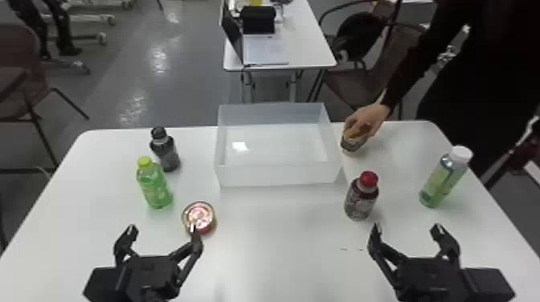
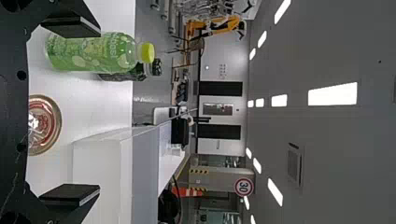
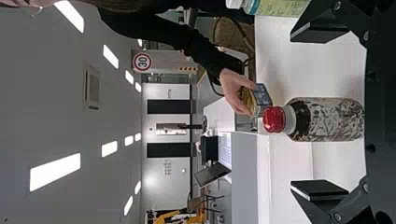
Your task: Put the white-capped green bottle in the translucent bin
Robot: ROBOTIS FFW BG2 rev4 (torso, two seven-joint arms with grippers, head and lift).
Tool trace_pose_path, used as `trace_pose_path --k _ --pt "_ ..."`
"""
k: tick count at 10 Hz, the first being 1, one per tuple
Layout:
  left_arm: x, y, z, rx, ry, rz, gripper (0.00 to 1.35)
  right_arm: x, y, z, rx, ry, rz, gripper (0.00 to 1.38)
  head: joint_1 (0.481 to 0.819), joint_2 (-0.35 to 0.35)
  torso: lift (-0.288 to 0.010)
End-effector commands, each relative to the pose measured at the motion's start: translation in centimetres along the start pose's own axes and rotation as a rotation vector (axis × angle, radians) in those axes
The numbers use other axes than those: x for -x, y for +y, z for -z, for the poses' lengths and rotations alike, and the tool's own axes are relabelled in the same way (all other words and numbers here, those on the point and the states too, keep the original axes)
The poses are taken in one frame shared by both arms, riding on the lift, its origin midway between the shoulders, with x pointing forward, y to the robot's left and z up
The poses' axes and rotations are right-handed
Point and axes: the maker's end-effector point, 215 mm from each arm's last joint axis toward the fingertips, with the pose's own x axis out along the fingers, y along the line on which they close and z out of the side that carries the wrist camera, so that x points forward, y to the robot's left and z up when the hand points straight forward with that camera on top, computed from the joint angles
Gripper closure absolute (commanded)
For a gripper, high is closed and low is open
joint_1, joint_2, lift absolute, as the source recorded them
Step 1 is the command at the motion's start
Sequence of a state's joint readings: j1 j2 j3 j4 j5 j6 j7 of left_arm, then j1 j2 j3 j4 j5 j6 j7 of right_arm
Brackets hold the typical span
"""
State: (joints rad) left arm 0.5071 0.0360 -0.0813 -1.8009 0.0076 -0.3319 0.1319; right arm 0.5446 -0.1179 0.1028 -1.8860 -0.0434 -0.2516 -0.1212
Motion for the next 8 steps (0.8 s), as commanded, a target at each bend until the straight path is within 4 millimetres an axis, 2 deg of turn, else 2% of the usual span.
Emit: trace_pose_path --k 1,8 --pt "-0.03 -0.08 0.13 0.002 0.005 0.000 0.13 -0.01 0.00 -0.05 0.000 -0.001 0.000 0.18 0.695 0.005 -0.079" --pt "-0.21 -0.04 -0.20 -0.001 -0.005 0.003 0.13 -0.15 -0.08 0.14 -0.004 0.005 0.001 0.18 0.695 0.005 -0.079"
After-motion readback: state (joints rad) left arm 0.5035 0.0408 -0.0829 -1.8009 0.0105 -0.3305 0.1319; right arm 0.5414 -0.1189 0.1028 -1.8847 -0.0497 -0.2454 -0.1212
